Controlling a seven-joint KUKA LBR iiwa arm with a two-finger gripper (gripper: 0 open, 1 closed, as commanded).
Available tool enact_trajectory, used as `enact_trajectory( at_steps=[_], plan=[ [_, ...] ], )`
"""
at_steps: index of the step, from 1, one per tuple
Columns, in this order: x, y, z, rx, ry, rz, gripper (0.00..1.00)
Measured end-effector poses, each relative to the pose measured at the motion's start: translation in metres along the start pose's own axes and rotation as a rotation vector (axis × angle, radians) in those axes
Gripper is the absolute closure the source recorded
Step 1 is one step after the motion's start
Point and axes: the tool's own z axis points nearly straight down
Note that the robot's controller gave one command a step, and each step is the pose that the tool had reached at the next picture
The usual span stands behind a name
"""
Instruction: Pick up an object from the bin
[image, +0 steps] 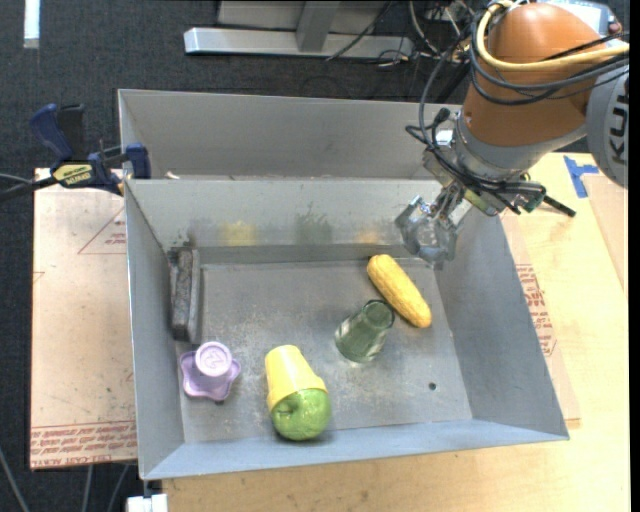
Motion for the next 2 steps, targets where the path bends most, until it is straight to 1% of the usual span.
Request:
enact_trajectory(
  at_steps=[1,2],
  plan=[
    [-0.005,0.007,0.009,0.007,-0.002,-0.051,1.0],
    [-0.039,0.032,0.04,0.003,-0.002,-0.266,1.0]
  ],
)
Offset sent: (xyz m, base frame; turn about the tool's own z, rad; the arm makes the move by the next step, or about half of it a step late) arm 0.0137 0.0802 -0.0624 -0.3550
